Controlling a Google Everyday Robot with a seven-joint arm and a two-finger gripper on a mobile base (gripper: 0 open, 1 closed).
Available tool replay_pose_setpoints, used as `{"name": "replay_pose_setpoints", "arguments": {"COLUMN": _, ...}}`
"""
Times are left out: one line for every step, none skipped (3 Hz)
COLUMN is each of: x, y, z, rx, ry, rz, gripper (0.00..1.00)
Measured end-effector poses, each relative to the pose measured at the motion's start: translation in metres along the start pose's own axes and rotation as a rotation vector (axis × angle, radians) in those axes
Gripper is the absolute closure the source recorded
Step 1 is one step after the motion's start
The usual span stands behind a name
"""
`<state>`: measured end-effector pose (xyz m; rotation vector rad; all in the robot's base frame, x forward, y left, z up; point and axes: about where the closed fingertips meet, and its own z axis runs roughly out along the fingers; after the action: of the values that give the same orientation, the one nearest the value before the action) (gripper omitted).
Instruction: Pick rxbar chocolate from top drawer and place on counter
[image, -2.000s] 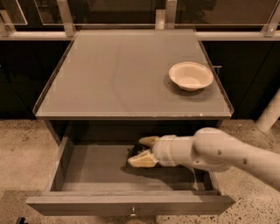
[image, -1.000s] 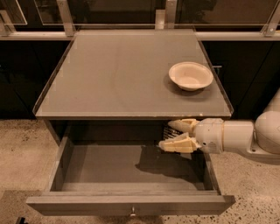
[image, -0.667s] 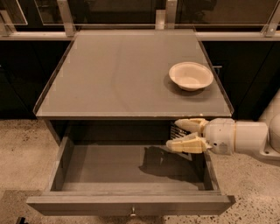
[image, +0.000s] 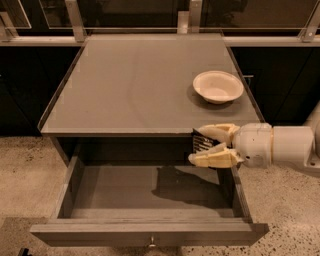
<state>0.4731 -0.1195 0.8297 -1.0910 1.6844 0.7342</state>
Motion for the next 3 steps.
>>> {"name": "replay_pose_setpoints", "arguments": {"x": -0.035, "y": 0.003, "z": -0.005, "rx": -0.001, "ry": 0.007, "rz": -0.109, "gripper": 1.00}}
{"name": "replay_pose_setpoints", "arguments": {"x": -0.056, "y": -0.013, "z": 0.004, "rx": -0.032, "ry": 0.015, "rz": -0.159, "gripper": 1.00}}
{"name": "replay_pose_setpoints", "arguments": {"x": -0.069, "y": -0.039, "z": 0.032, "rx": -0.125, "ry": -0.017, "rz": -0.165, "gripper": 1.00}}
